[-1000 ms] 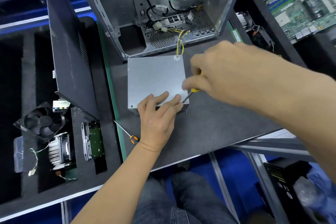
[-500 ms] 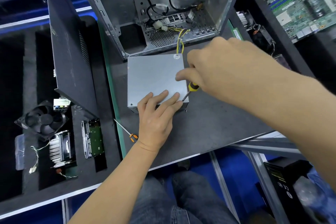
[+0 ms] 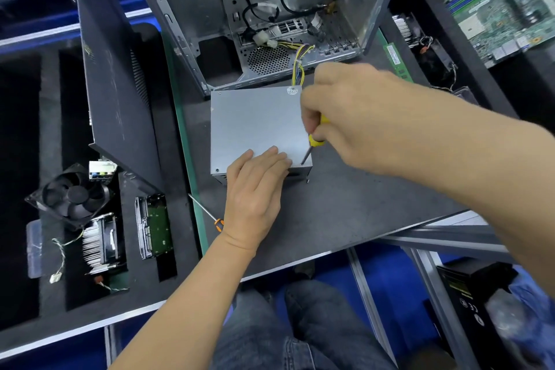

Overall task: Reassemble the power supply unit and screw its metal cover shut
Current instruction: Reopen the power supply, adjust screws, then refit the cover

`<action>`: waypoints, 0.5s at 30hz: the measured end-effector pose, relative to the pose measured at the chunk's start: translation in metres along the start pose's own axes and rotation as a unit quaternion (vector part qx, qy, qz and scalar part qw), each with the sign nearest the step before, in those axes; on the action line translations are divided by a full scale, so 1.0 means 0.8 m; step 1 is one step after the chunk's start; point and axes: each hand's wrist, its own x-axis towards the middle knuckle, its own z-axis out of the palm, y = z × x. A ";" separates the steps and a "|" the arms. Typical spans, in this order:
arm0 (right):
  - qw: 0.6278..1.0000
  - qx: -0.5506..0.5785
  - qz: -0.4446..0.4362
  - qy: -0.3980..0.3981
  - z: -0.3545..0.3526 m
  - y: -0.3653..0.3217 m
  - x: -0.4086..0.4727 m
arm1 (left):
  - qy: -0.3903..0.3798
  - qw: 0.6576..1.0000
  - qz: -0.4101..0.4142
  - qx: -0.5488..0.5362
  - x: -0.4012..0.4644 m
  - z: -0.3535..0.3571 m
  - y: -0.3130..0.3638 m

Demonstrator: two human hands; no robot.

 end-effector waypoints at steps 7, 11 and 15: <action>0.997 -0.053 0.049 0.010 0.001 0.001 0.001 | 0.014 1.000 -0.014 0.021 -0.026 -0.005 0.019; 1.000 0.011 0.013 -0.004 0.011 0.006 0.001 | -0.101 0.993 -0.054 -0.002 -0.041 0.005 0.032; 0.996 -0.065 0.043 0.036 0.012 0.003 0.002 | -0.163 0.983 -0.065 0.046 -0.032 0.027 0.045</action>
